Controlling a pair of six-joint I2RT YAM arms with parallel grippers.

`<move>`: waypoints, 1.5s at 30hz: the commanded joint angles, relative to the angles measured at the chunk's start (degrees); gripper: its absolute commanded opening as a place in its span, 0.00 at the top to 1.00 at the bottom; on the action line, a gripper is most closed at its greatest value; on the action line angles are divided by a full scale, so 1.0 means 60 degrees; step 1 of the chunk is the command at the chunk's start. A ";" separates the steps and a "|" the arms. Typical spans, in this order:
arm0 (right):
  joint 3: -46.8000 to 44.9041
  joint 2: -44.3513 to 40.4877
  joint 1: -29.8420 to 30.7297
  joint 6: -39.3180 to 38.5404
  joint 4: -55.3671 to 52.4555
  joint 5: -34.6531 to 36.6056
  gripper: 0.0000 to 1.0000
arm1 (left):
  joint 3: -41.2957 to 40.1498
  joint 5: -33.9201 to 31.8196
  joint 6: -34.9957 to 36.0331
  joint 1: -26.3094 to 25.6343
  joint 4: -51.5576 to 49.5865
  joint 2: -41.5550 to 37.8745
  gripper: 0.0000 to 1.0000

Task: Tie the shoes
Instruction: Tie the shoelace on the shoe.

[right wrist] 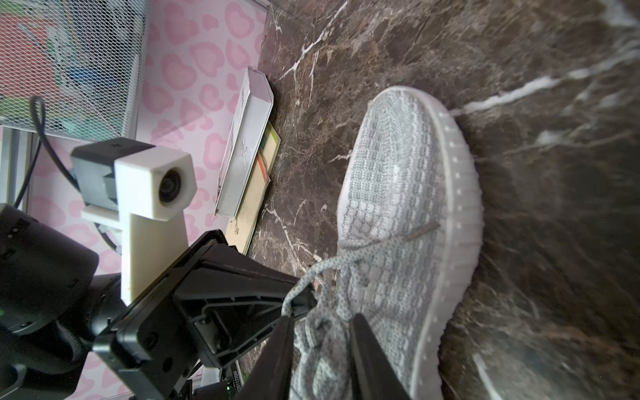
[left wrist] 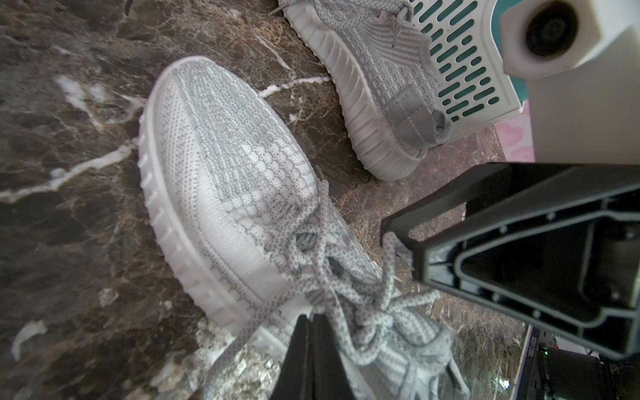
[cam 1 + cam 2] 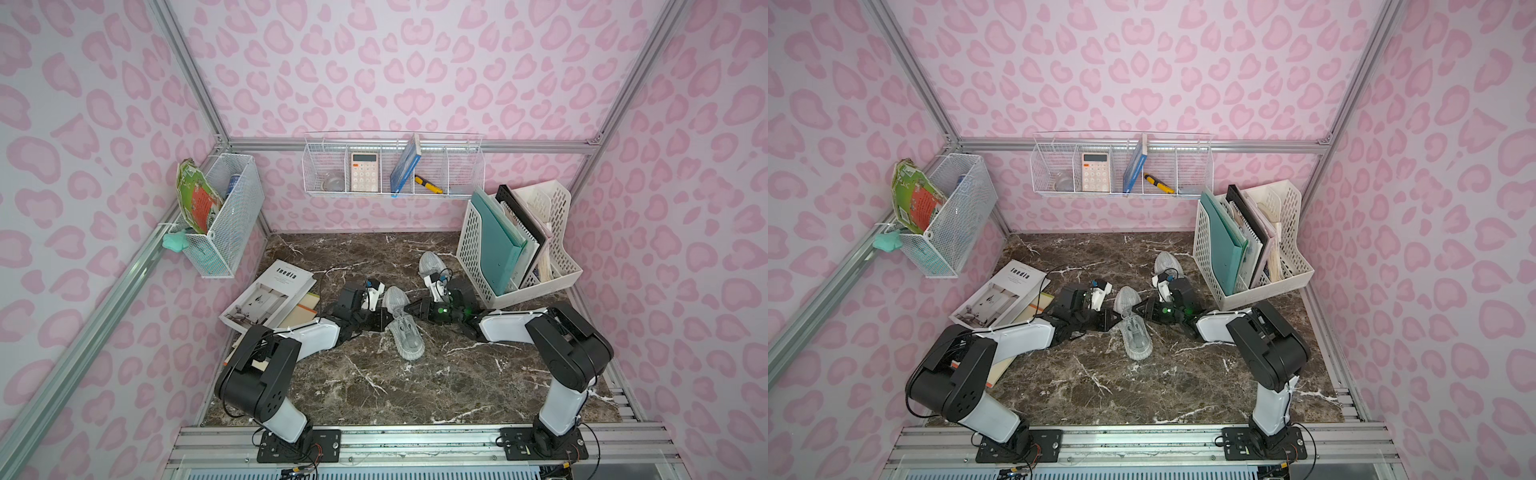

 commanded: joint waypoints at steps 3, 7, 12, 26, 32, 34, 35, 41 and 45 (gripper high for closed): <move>0.0188 -0.0105 0.0139 -0.0417 -0.0314 0.0108 0.73 | -0.0002 0.0048 0.0160 -0.0007 -0.0019 0.0014 1.00; 0.0278 -0.0261 0.0173 -0.0771 -0.0735 0.0406 0.86 | -0.0048 0.0005 0.0156 -0.0007 -0.0030 -0.0031 1.00; 0.0541 -0.0510 0.0156 -0.1405 -0.1478 0.0857 0.95 | -0.0076 -0.0087 0.0171 -0.0007 -0.0073 -0.0143 1.00; 0.0978 -0.0704 0.0120 -0.3125 -0.3247 0.2548 1.00 | -0.0211 -0.0509 0.0123 0.0019 -0.0532 -0.0419 1.00; 0.0995 -0.0745 0.0127 -0.3526 -0.3707 0.3125 1.00 | -0.0231 -0.1084 -0.0031 0.0044 -0.0761 -0.0476 1.00; 0.0956 -0.0763 0.0122 -0.3605 -0.3758 0.3296 1.00 | -0.0226 -0.1161 -0.0060 0.0051 -0.0831 -0.0463 1.00; 0.0961 -0.0753 0.0133 -0.3623 -0.3830 0.3382 1.00 | -0.0210 -0.1186 -0.0067 0.0051 -0.0884 -0.0444 1.00; 0.1027 -0.0695 0.0219 -0.3849 -0.4157 0.3963 1.00 | -0.0224 -0.1313 -0.0177 0.0051 -0.0953 -0.0344 1.00; 0.1169 -0.0637 0.0363 -0.4103 -0.4533 0.4634 1.00 | -0.0241 -0.1650 -0.0294 0.0053 -0.1092 -0.0378 1.00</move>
